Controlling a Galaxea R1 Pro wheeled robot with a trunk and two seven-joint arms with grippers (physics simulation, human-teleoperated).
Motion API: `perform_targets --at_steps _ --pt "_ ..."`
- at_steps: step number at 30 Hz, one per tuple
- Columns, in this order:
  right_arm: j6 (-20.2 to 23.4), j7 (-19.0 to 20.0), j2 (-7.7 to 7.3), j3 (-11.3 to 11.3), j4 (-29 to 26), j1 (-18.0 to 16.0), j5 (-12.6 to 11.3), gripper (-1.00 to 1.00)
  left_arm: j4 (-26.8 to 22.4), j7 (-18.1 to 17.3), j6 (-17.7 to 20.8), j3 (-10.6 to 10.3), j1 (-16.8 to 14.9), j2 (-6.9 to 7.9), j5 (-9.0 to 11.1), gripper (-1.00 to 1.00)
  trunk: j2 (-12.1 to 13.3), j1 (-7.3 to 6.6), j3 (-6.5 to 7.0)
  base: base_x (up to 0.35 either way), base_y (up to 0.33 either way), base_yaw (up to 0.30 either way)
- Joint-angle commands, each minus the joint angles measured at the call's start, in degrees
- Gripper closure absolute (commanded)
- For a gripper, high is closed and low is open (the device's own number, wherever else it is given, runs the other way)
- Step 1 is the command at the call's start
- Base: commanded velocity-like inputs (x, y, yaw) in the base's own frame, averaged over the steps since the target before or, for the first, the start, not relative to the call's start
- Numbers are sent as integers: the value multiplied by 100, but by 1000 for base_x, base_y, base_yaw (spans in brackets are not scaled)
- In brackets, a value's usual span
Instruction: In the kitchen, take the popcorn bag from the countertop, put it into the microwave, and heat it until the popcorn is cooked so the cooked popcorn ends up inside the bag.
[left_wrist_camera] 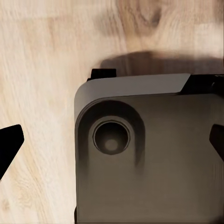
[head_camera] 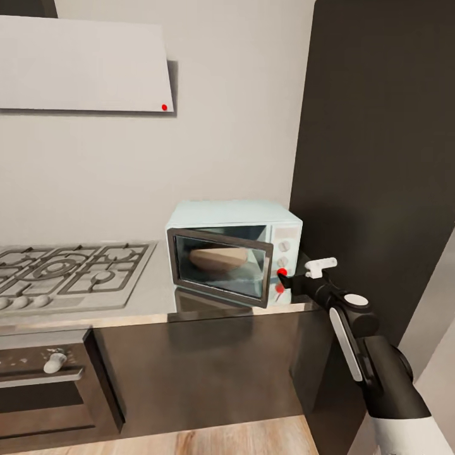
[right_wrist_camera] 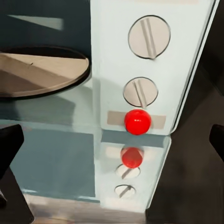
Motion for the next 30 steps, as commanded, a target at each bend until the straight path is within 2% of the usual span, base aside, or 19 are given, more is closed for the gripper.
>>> perform_targets --at_steps 1,4,10,16,22,26,28,30 --pt "29 78 -9 -49 -5 -5 -8 -100 6 -4 -10 2 -5 1 3 -100 -3 3 -6 304 0 0" --pt "29 148 -19 -110 -4 -4 -8 -100 6 -4 -2 2 -5 1 6 -100 -3 3 -6 302 0 0" --pt "29 174 -16 -123 -4 0 -16 -100 6 -4 -37 -10 -6 -4 -11 -100 -3 3 -6 35 0 0" --pt "27 691 7 -112 41 -132 -8 -100 5 -4 -38 -15 -6 -8 -19 -100 -3 3 -6 1 0 0" --pt "-40 836 75 -49 609 -513 -6 -100 -1 -4 -38 -16 -6 -8 -23 -100 -3 3 -6 0 0 0" --pt "-260 846 102 -17 1115 -738 -8 -100 -1 -4 -44 -16 -6 -8 -26 -100 -3 3 -6 0 0 0" --pt "-289 908 201 110 1195 -764 -8 -100 -2 -4 -46 -16 -6 -8 -22 -100 -3 3 -6 0 0 0" --pt "-299 1004 236 213 1208 -768 -8 -100 -2 -4 -46 -16 -6 -7 -26 -100 -3 3 -6 0 0 0"
